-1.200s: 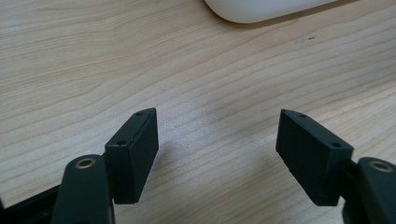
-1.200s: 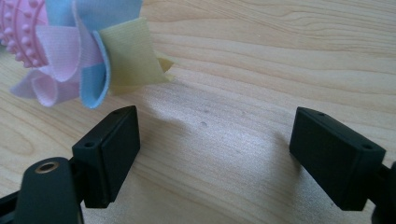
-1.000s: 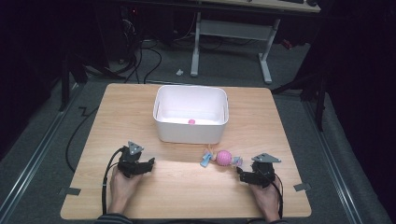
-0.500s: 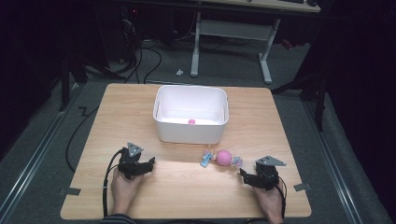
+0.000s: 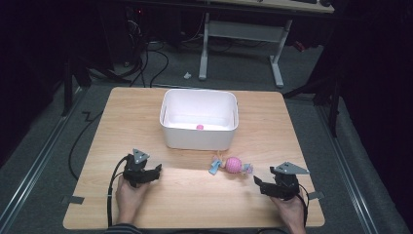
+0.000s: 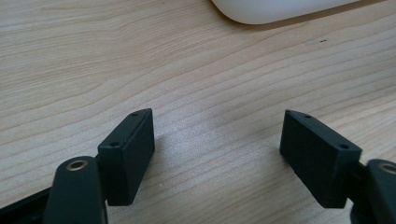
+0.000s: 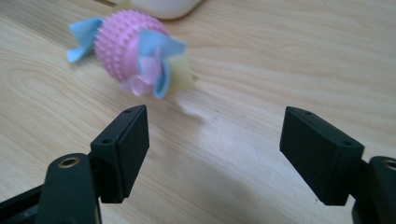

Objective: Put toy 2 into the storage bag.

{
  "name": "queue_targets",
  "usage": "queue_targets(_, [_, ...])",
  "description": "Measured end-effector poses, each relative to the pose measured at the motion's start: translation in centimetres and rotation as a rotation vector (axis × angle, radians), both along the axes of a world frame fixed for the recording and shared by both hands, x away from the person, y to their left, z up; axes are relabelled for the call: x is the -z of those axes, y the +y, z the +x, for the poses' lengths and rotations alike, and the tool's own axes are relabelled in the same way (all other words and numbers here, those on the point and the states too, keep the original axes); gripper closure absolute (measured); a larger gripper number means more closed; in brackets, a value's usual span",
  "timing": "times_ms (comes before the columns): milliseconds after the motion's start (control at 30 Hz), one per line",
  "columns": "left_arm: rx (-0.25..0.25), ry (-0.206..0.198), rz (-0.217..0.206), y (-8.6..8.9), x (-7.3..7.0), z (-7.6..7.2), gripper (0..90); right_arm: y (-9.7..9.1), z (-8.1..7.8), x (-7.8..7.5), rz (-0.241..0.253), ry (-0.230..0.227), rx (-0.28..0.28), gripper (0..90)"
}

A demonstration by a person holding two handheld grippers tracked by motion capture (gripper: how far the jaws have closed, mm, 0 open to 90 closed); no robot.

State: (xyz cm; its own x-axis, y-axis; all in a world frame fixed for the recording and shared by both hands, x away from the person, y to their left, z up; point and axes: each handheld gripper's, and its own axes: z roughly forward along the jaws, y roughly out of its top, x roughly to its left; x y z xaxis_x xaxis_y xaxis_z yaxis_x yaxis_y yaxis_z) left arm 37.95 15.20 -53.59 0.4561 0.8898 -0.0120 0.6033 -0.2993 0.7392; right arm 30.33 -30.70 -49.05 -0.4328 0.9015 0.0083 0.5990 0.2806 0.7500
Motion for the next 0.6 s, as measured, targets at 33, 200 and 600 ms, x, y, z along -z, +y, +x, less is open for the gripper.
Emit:
queue_targets(33, [0.0, 0.0, 0.0, 0.0, 0.0, 0.0, 26.8, 0.0, 0.0, 0.0, 0.0, 0.0, 0.0, 24.2])
queue_targets(200, [0.0, 0.0, 0.0, 0.0, 0.0, 0.0, 26.8, 1.6, 1.4, -1.8, -0.008, -0.013, -0.096, 24.2])
queue_targets(600, [-0.001, 0.0, -0.001, 0.0, 0.0, 0.0, 26.7, 6.3, 6.2, -3.4, -0.104, 0.116, -0.281, 24.1])
